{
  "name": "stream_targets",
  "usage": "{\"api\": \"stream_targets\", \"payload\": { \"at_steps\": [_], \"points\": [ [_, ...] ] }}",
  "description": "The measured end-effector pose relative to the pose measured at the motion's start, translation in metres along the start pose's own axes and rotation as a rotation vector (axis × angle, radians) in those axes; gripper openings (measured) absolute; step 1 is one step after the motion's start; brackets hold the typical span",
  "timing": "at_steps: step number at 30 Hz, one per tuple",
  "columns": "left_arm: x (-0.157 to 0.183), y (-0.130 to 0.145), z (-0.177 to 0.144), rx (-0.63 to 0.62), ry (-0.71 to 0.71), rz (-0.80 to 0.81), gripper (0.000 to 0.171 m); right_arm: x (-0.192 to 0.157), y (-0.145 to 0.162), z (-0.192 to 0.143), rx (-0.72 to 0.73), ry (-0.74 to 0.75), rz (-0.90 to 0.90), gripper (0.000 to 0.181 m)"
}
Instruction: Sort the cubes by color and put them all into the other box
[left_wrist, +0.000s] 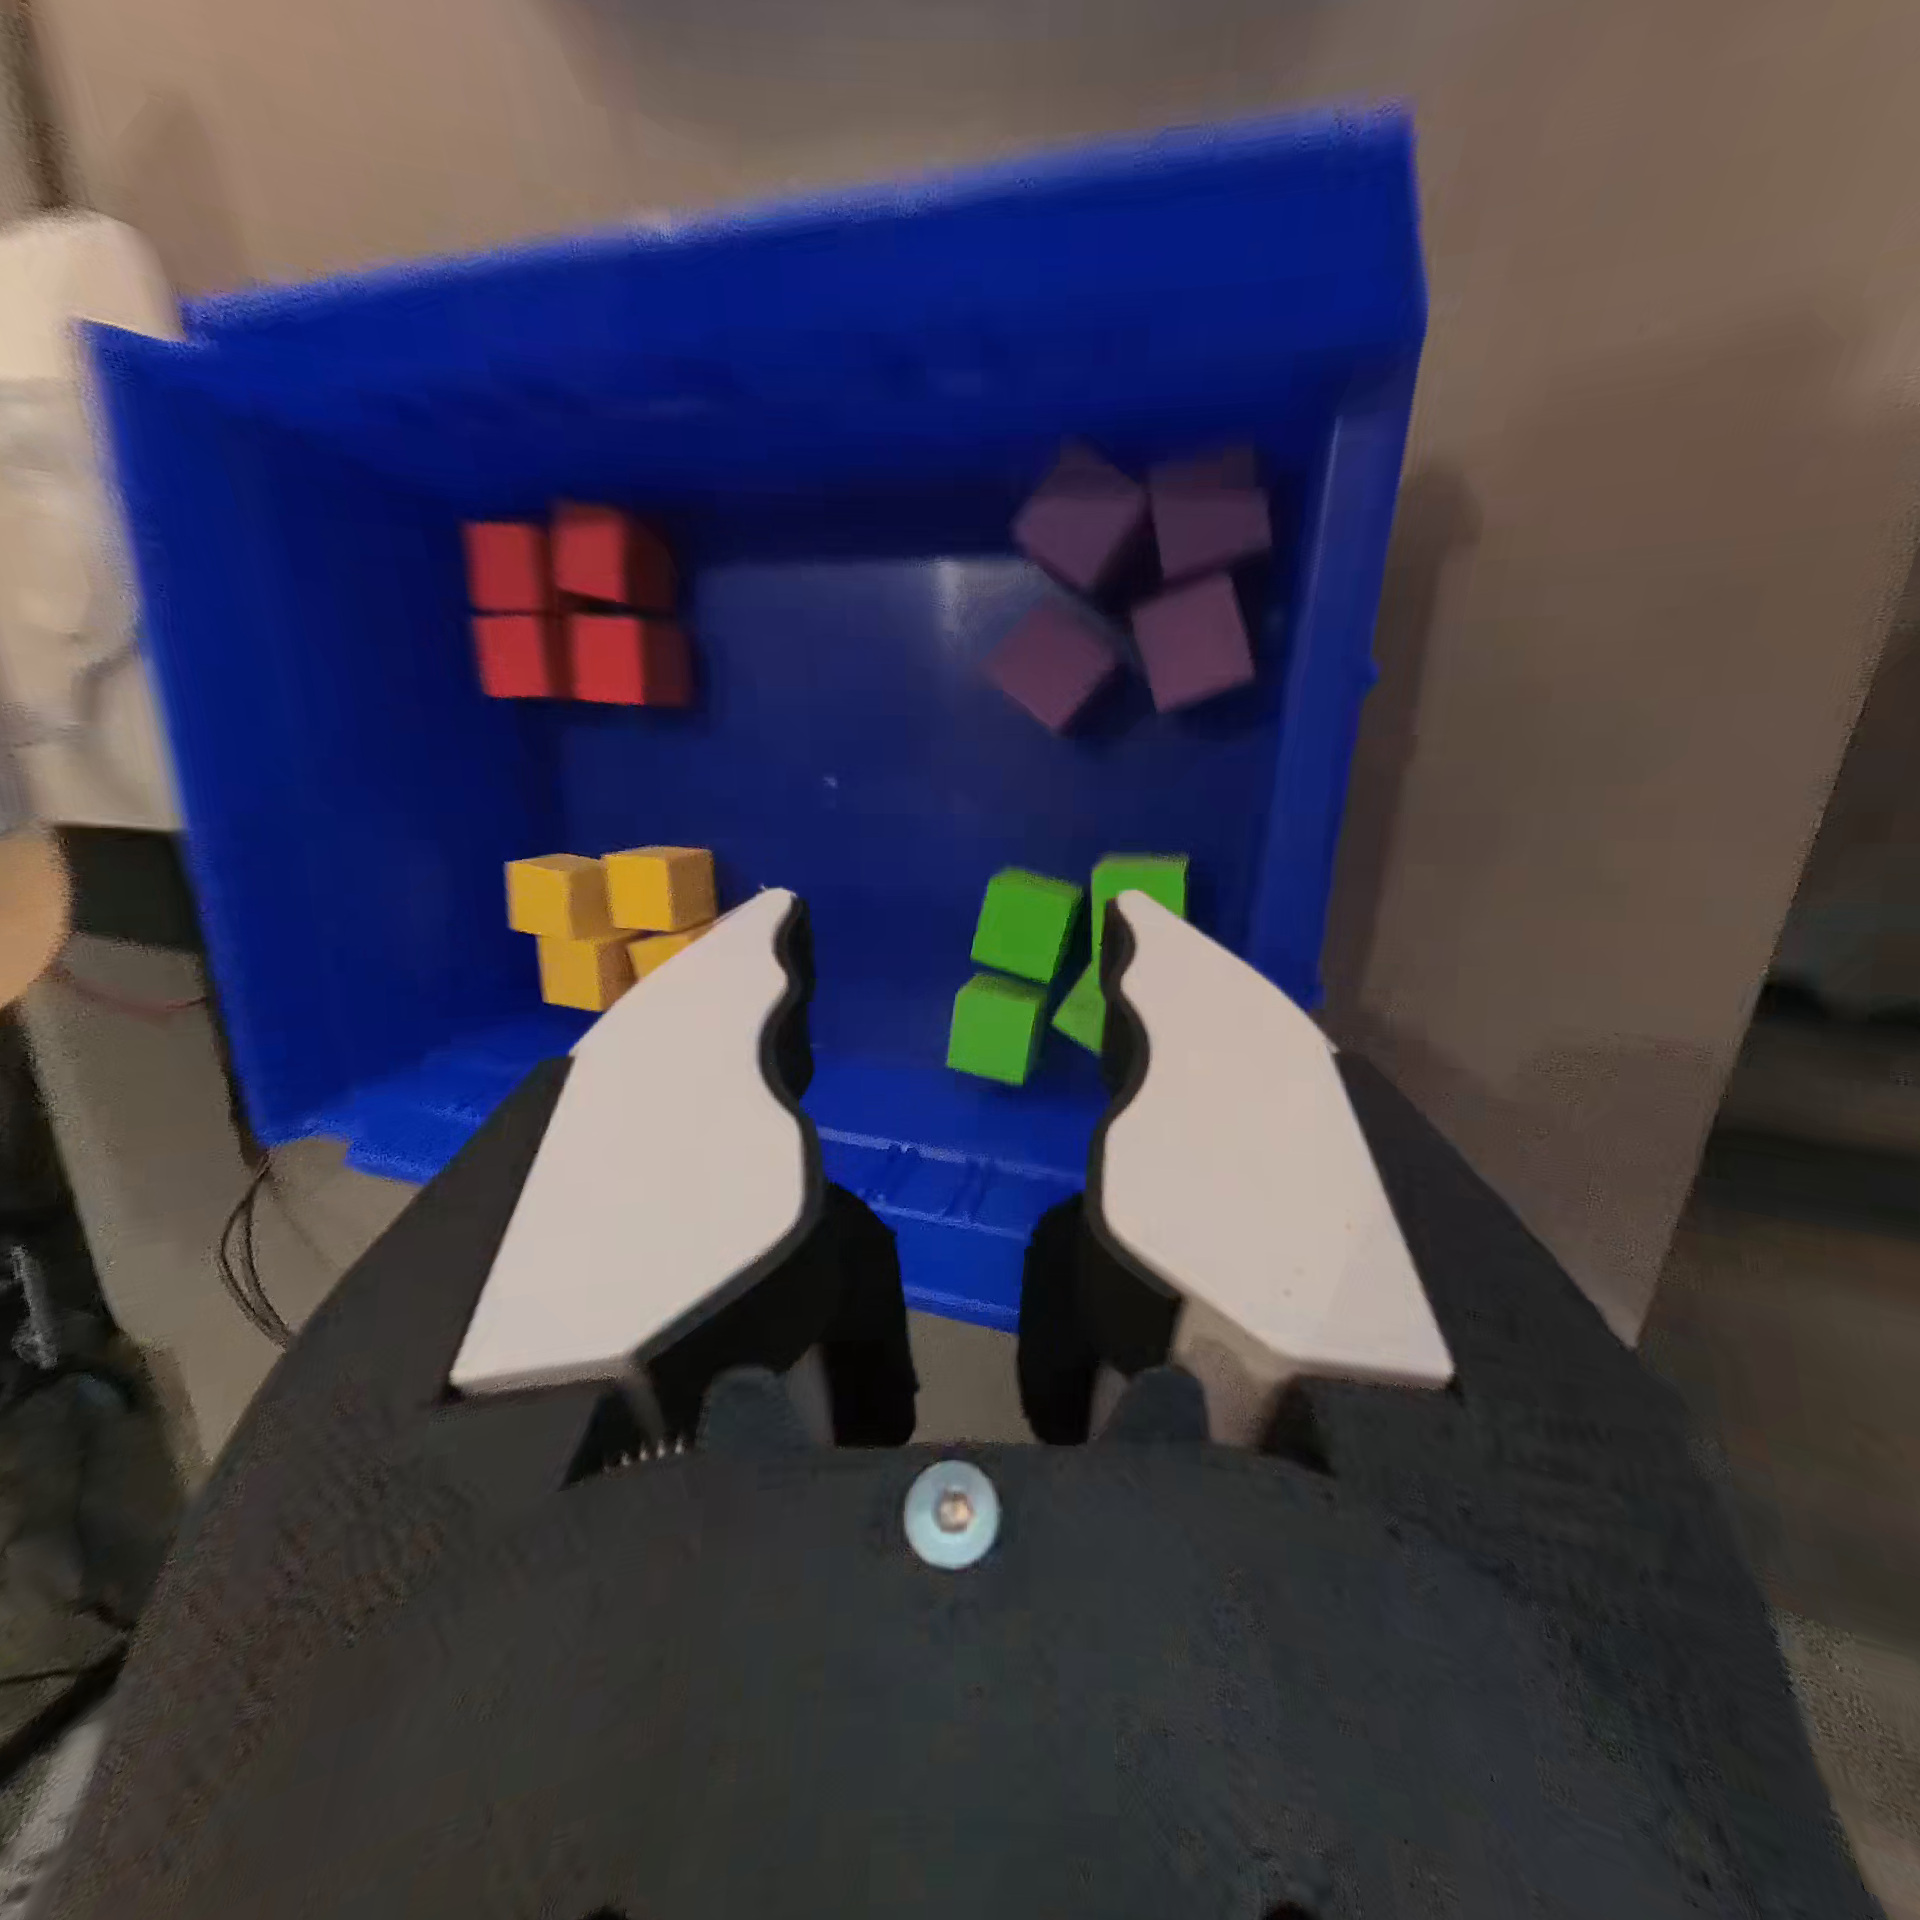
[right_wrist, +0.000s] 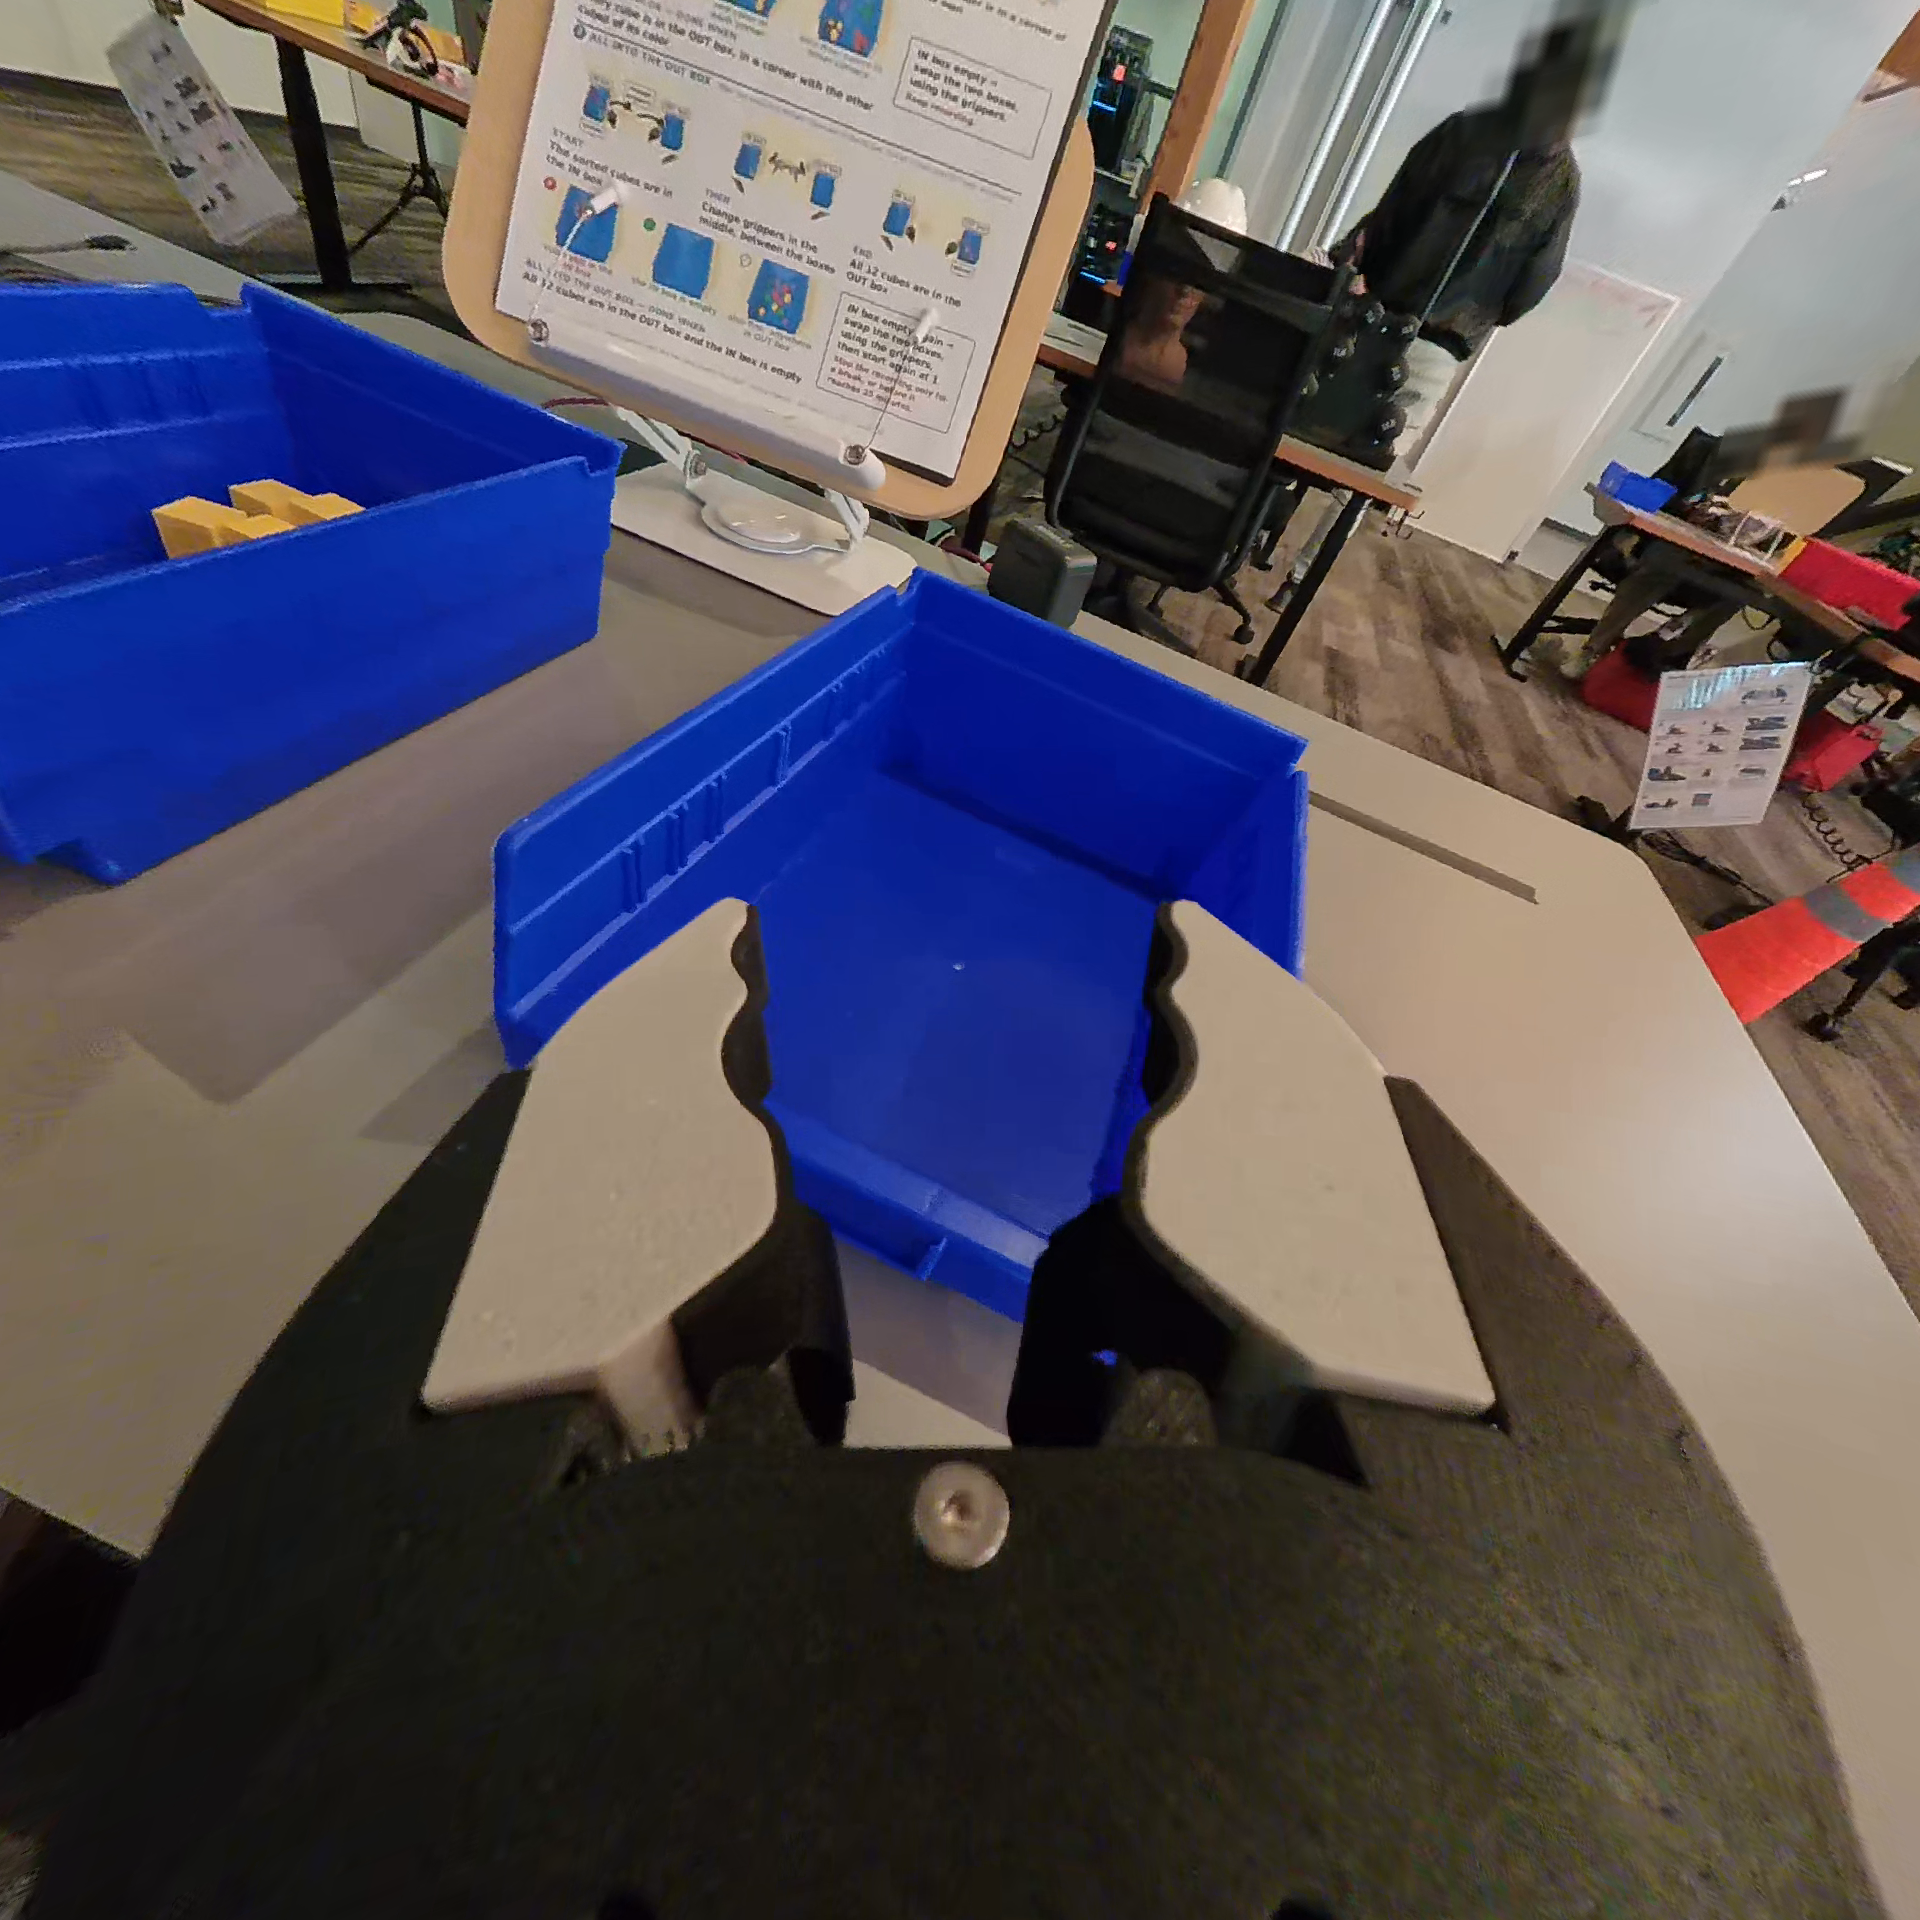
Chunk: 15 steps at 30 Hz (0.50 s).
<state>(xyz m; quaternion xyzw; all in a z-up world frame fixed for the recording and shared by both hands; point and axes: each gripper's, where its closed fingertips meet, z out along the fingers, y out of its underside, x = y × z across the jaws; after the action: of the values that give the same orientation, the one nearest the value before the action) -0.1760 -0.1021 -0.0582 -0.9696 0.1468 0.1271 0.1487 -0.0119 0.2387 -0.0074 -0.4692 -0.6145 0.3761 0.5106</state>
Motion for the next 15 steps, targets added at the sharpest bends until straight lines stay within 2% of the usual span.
{"api": "stream_targets", "payload": {
  "at_steps": [3, 5, 9, 11, 15],
  "points": [
    [0.000, 0.020, 0.031, -0.152, 0.091, 0.110, 0.057, 0.005, 0.000, -0.002, -0.012, 0.028, -0.026, 0.071],
    [0.007, 0.025, 0.048, -0.184, 0.155, 0.143, 0.057, 0.009, -0.001, -0.004, -0.015, 0.051, -0.037, 0.071],
    [0.010, 0.034, 0.070, -0.244, 0.186, 0.201, 0.053, 0.013, -0.002, -0.006, -0.011, 0.070, -0.042, 0.071],
    [0.013, 0.036, 0.074, -0.253, 0.219, 0.204, 0.043, 0.014, 0.000, -0.005, -0.016, 0.071, -0.041, 0.071],
    [0.012, 0.041, 0.078, -0.275, 0.241, 0.207, 0.045, 0.011, 0.005, -0.002, -0.027, 0.062, -0.040, 0.071]
  ]
}}
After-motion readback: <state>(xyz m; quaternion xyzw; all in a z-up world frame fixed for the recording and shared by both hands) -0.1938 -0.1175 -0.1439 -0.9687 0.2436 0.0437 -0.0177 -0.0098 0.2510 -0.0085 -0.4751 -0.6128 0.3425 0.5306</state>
